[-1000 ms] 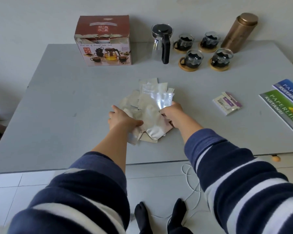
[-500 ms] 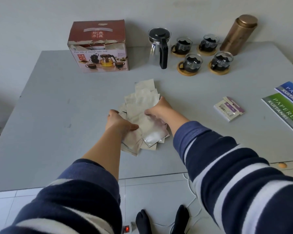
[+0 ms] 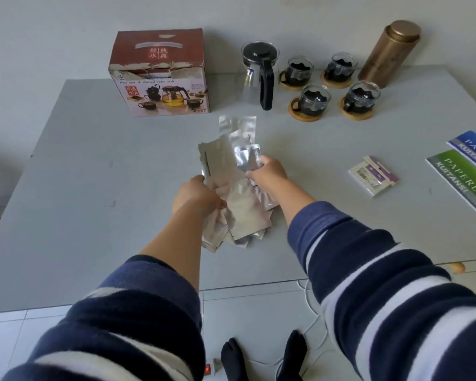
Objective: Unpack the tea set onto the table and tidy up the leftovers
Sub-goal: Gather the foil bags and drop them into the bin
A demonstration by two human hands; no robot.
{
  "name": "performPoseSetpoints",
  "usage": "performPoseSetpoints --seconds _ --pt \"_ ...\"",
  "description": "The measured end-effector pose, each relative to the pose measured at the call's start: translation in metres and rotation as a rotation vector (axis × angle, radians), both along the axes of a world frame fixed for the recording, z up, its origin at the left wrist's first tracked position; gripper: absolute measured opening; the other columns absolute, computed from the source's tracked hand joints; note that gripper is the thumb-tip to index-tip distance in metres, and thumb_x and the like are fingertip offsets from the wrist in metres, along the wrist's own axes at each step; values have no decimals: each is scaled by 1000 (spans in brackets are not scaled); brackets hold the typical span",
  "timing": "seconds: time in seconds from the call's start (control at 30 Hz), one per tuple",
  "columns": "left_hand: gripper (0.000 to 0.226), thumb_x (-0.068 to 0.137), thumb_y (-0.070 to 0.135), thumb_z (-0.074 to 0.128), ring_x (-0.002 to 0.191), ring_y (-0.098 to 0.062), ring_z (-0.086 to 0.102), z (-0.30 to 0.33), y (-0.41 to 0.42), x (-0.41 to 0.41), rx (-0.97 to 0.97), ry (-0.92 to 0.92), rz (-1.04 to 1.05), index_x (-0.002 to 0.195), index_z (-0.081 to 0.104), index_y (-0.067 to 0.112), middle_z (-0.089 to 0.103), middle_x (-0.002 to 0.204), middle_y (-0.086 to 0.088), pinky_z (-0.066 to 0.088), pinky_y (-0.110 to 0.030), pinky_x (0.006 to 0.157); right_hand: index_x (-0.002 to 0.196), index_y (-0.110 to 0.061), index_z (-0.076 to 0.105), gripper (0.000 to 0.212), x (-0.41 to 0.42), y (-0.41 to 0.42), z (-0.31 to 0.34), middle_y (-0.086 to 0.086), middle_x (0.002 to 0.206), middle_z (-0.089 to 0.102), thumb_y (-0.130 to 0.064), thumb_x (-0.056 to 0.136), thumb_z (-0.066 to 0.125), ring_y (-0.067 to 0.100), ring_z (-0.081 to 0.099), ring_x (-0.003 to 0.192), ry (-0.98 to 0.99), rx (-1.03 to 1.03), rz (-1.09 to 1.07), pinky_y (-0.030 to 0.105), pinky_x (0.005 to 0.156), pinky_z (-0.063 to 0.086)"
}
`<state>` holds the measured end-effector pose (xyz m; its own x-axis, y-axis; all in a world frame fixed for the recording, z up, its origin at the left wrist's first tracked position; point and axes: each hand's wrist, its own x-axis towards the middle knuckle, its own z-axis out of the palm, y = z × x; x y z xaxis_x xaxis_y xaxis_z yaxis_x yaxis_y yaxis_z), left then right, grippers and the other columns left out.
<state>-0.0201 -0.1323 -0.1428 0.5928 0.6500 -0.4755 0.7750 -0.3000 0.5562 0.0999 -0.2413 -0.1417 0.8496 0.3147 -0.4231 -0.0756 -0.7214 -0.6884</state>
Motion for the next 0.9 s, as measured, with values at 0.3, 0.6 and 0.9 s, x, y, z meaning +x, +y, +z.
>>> performPoseSetpoints --seconds 0.3,0.6,0.9 --pt "59 79 25 74 102 -30 62 14 -43 -4 -106 -140 -171 132 47 20 63 117 -5 53 -45 90 120 -13 56 35 -13 -67 -10 8 99 64 -6 86 56 18 57 81 148 277 -245 31 70 45" --pt "50 83 17 71 101 -29 62 18 -103 19 -248 -214 -298 128 49 18 62 114 -6 53 -44 91 136 -15 47 49 -7 -146 -6 2 103 64 -6 90 59 15 59 84 157 348 -438 29 73 47" --pt "53 83 16 73 100 -29 62 35 -131 45 -285 -221 -382 130 48 17 62 114 -6 54 -42 89 135 -10 47 51 1 -188 10 4 102 63 -5 87 62 12 56 74 106 424 -526 25 69 48"
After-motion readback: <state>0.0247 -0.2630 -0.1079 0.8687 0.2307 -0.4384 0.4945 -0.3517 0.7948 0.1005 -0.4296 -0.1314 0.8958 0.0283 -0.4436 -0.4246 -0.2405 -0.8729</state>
